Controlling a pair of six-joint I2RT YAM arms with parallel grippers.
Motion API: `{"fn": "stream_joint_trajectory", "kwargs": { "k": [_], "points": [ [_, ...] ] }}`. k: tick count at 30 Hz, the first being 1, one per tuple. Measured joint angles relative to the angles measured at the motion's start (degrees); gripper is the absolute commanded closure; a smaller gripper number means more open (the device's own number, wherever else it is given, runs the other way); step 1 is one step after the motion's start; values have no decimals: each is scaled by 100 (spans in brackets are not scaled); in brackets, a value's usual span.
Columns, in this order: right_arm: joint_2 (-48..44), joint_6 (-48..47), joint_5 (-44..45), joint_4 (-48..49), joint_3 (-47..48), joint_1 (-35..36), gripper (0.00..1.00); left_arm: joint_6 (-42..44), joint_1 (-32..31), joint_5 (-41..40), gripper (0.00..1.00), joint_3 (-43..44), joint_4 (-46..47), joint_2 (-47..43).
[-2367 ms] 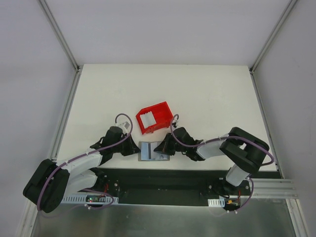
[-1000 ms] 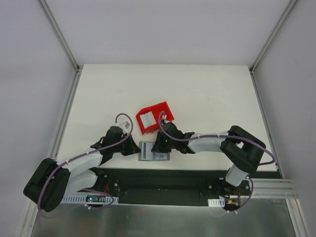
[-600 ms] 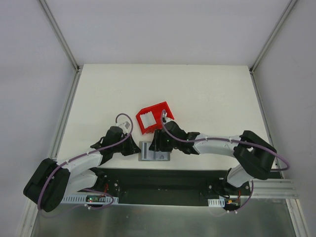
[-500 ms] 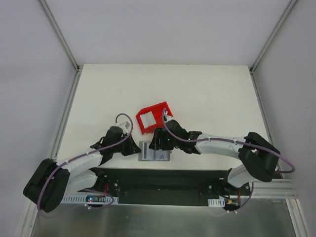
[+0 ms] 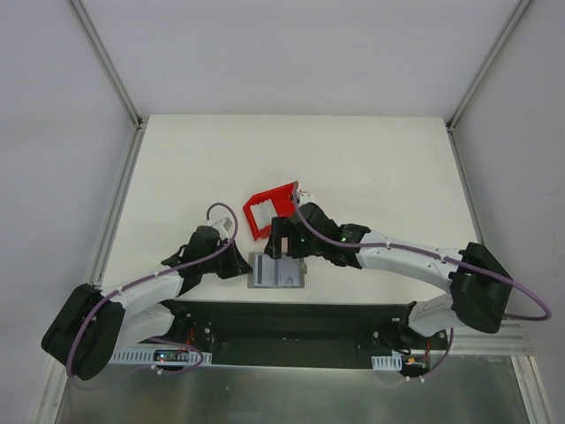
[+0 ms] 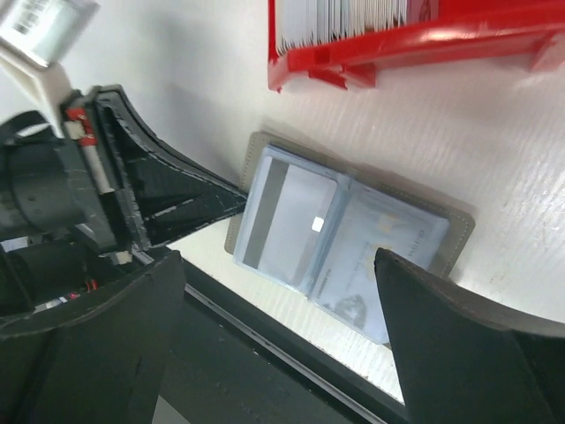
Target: Put the credit cards into the card holder
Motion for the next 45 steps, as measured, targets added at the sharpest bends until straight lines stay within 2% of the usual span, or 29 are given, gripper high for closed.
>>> {"fn": "stream_joint_trajectory", "kwargs": {
  "k": [3,6,7,12,18,23,26,37,45],
  "points": [
    [-264,-76,190,22,20,0,2,2,0,-2,100,0,-2,0],
    [-623,-116,286,173,-70,-101,1,2,0,-2,100,0,-7,-2],
    [-719,-129,269,203,-103,-173,4,2,0,-2,100,0,-9,-9],
    [-1032,-140,7,286,-350,-848,4,4,0,-26,100,0,-87,-74],
    [-1088,-177,-48,201,-409,-1110,4,4,0,-28,100,0,-120,-103],
    [-1040,-107,-734,188,-369,-1670,4,7,0,-33,100,0,-129,-168],
    [-1016,-232,-861,90,-267,-1720,4,9,0,-33,100,0,-131,-195],
    [197,-1187,-741,-1047,1574,-1646,1,42,0,-35,100,0,-136,-291],
    [1193,-1447,-737,-1427,2291,-1639,7,46,0,-46,100,0,-142,-337]
  ]
}}
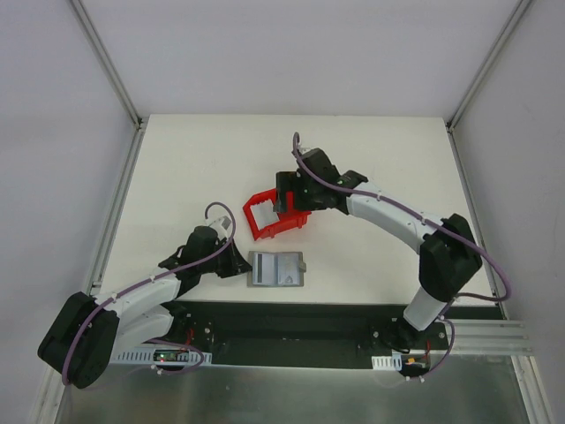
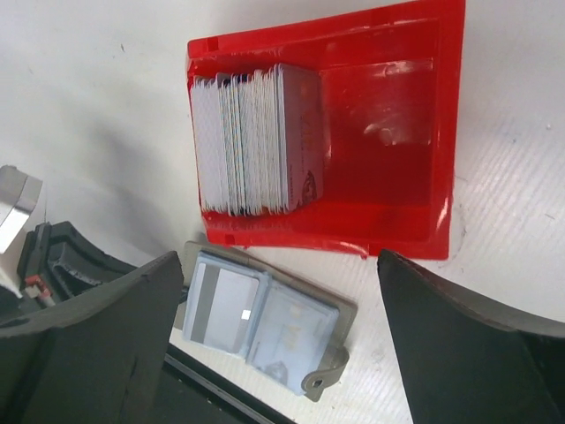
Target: Put the credit cards into the card holder
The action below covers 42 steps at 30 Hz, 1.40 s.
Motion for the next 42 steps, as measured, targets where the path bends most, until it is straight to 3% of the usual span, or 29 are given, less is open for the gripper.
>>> {"fn": "stream_joint_trajectory", "kwargs": {
  "k": [14,33,36,42],
  "points": [
    [1561,-184,-319,-210,1434,0,15,7,0,-48,100,0,-66,0],
    [2581,-188,-966,-203,1843,-22,11,15,0,-98,100,0,-120,-2],
    [2643,-184,-1084,-203,1843,-31,14,17,0,-101,100,0,-120,0],
    [2647,-168,-1274,-98,1843,-46,30,39,0,-101,100,0,-120,0]
  ]
}}
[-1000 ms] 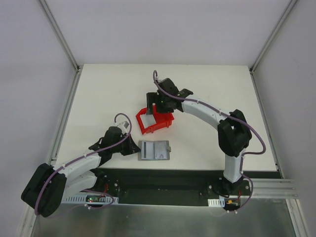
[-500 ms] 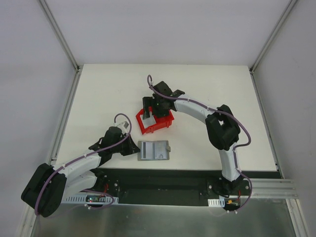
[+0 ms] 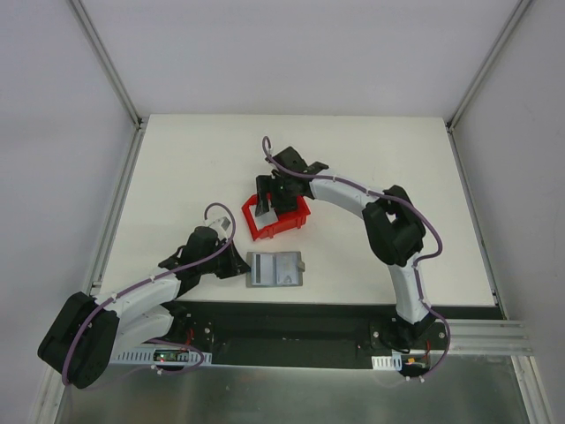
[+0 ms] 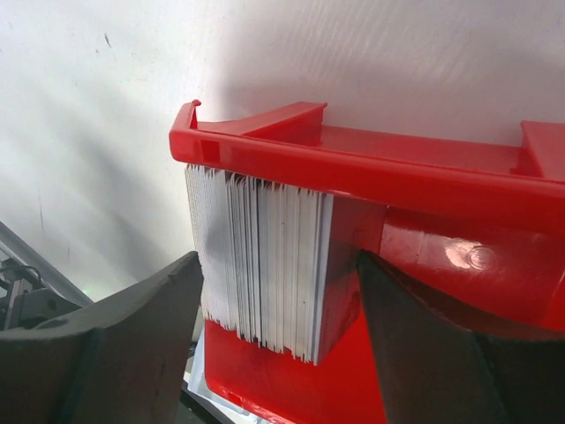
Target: Put the credit cards into the card holder
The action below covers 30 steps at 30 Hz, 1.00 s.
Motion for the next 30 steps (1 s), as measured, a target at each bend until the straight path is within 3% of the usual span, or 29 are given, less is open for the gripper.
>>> {"fn": "stream_joint_trajectory", "kwargs": {
  "k": [22,24,30],
  "points": [
    [-9,28,-310,151,-39,-142,68,76,0,0,100,0,0,7],
    [-26,33,-315,153,-39,-146,74,79,0,0,100,0,0,7],
    [-107,24,-337,151,-39,-164,81,79,0,0,100,0,0,7]
  ]
}}
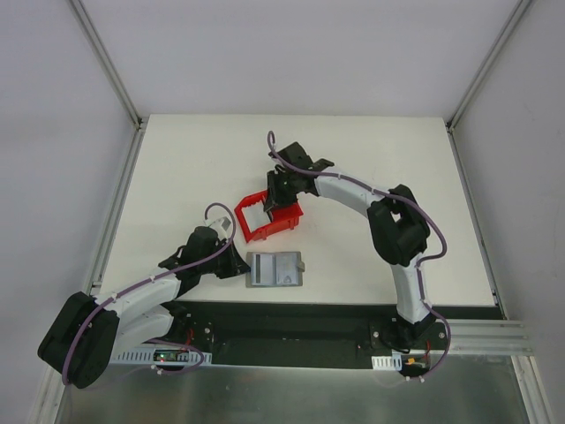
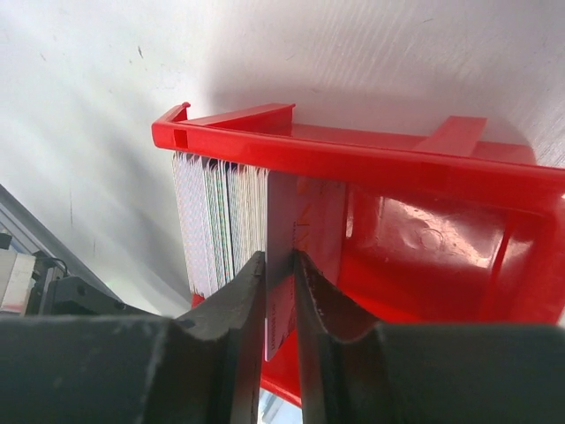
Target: Put the credit cards into the card holder
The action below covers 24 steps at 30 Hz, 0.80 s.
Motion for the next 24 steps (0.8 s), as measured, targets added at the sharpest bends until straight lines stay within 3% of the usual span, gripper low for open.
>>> {"fn": "stream_joint_trajectory", "kwargs": {
  "k": [9,24],
  "points": [
    [-125,-31,33,-9,-2,-26,100,0,0,2,100,0,0,0],
    [-302,-590,1681,-610,-20,-22,99,0,0,2,100,0,-2,-2]
  ]
}}
